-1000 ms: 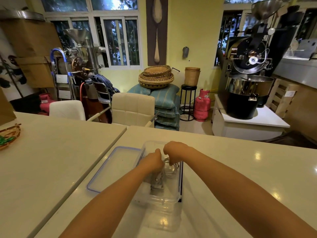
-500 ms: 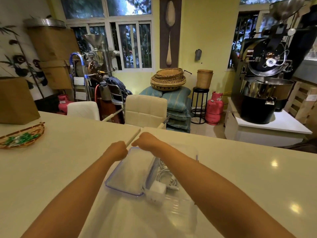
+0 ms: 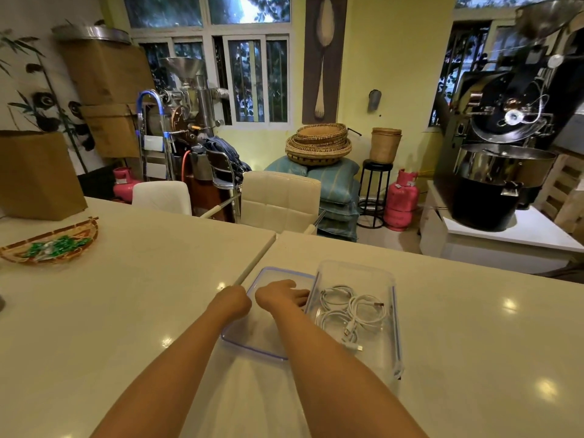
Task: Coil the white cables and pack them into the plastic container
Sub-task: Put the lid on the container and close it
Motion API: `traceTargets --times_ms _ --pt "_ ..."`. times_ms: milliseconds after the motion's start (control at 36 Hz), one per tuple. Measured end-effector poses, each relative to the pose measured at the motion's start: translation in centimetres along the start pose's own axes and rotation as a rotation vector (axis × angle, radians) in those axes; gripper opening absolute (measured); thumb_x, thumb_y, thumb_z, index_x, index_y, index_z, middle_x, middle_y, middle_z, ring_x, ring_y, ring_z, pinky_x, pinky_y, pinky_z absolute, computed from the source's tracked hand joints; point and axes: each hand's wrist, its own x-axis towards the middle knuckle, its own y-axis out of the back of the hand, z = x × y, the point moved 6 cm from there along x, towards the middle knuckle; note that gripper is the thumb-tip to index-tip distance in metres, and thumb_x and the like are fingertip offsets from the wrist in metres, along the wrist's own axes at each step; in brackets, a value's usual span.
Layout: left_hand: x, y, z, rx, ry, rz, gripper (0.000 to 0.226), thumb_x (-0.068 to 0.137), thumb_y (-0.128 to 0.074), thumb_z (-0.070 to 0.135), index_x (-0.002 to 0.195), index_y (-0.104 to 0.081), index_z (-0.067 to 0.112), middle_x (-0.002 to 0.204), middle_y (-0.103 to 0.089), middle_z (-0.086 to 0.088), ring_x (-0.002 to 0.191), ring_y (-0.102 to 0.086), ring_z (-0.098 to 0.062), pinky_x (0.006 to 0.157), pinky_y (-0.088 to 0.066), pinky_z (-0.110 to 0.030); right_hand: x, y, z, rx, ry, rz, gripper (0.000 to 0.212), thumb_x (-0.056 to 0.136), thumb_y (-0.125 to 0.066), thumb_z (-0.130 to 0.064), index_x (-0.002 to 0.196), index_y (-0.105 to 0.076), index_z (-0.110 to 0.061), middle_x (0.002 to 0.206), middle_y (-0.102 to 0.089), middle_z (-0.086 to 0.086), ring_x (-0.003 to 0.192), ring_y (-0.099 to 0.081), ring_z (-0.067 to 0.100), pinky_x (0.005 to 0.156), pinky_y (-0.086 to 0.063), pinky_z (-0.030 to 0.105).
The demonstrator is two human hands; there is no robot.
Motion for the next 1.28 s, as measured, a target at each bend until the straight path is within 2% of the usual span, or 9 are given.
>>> traceTargets --times_ms 111,250,361,667,778,889,944,1194,1278 --pt "0.2 -0.4 -0.1 0.066 0.009 -0.004 0.035 0.093 -0.032 0.008 0.12 -0.052 -0.002 0.131 -0.051 -0.02 0.118 -0.053 -0.032 0.093 -0.044 -0.031 0.5 -0.7 0.0 -0.146 0.001 0.01 0.081 0.09 -0.044 -0.033 0.145 0.005 0.002 0.153 0.011 0.026 0.143 0.01 0.035 0.117 -0.003 0.042" --pt "0.1 -0.1 -0.4 0.046 0.033 0.017 0.037 0.093 -0.032 0.009 0.126 -0.046 -0.001 0.134 -0.045 -0.021 0.121 -0.049 -0.033 0.097 -0.042 -0.032 0.5 -0.7 -0.1 -0.217 0.069 0.042 0.064 0.086 -0.043 -0.03 0.138 -0.027 0.004 0.151 -0.018 0.021 0.14 -0.012 0.034 0.112 -0.02 0.038" --pt "0.2 0.3 -0.8 -0.047 0.063 0.012 0.036 0.091 -0.035 0.008 0.123 -0.047 -0.003 0.133 -0.047 -0.022 0.12 -0.05 -0.035 0.097 -0.042 -0.034 0.5 -0.2 0.3 -0.162 0.072 0.064 0.061 0.088 -0.046 -0.023 0.138 -0.021 0.003 0.152 -0.005 0.025 0.141 -0.011 0.035 0.114 -0.021 0.037" --pt "0.1 1.7 -2.1 -0.409 0.182 0.009 0.037 0.094 -0.036 0.0 0.126 -0.043 -0.017 0.135 -0.046 -0.03 0.124 -0.047 -0.039 0.101 -0.039 -0.039 -0.3 0.5 0.3 0.094 0.131 -0.019 0.066 0.088 -0.047 -0.019 0.143 -0.013 -0.006 0.149 -0.019 0.023 0.134 -0.026 0.035 0.103 -0.036 0.037" --pt "-0.3 2.4 -2.8 -0.577 0.211 0.015 0.037 0.093 -0.038 -0.002 0.128 -0.043 -0.014 0.132 -0.05 -0.027 0.121 -0.05 -0.035 0.083 -0.041 -0.035 -0.8 0.9 0.0 0.134 0.174 -0.015 0.066 0.088 -0.047 -0.018 0.144 -0.013 -0.008 0.147 -0.025 0.019 0.135 -0.022 0.035 0.105 -0.034 0.038" --pt "-0.8 3.3 -3.8 -0.742 0.249 0.052 0.028 0.087 -0.04 -0.011 0.059 -0.041 -0.006 0.065 -0.038 -0.015 0.059 -0.035 -0.023 0.071 -0.029 -0.033 -1.7 2.0 -1.0 0.099 0.26 0.027 0.056 0.09 -0.042 -0.018 0.141 -0.021 -0.008 0.145 -0.032 0.017 0.132 -0.025 0.035 0.105 -0.032 0.038" --pt "-1.3 3.9 -3.8 -0.806 0.232 0.069 0.037 0.085 -0.043 -0.013 0.052 -0.032 0.001 0.059 -0.029 -0.009 0.052 -0.024 -0.021 0.06 -0.027 -0.029 -2.2 3.0 -1.3 0.113 0.301 0.054 0.048 0.092 -0.037 -0.015 0.138 -0.028 -0.009 0.143 -0.035 0.018 0.132 -0.028 0.034 0.105 -0.033 0.036" --pt "-4.3 5.2 1.7 -0.96 0.096 0.049 0.024 0.086 -0.049 -0.009 0.062 -0.048 -0.003 0.061 -0.038 -0.01 0.056 -0.037 -0.019 0.055 -0.036 -0.028 -3.6 9.7 0.2 0.251 0.37 0.168 0.039 0.091 -0.035 -0.003 0.129 -0.045 -0.008 0.137 -0.042 0.021 0.124 -0.042 0.035 0.104 -0.039 0.037" --pt "-5.8 4.7 4.4 -0.965 0.057 0.052 0.02 0.088 -0.049 -0.005 0.103 -0.057 -0.016 0.061 -0.039 -0.01 0.06 -0.042 -0.023 0.066 -0.043 -0.034 -4.1 11.8 2.0 0.274 0.366 0.216 0.04 0.091 -0.033 0.0 0.128 -0.046 -0.006 0.134 -0.046 0.02 0.125 -0.042 0.033 0.103 -0.04 0.038"
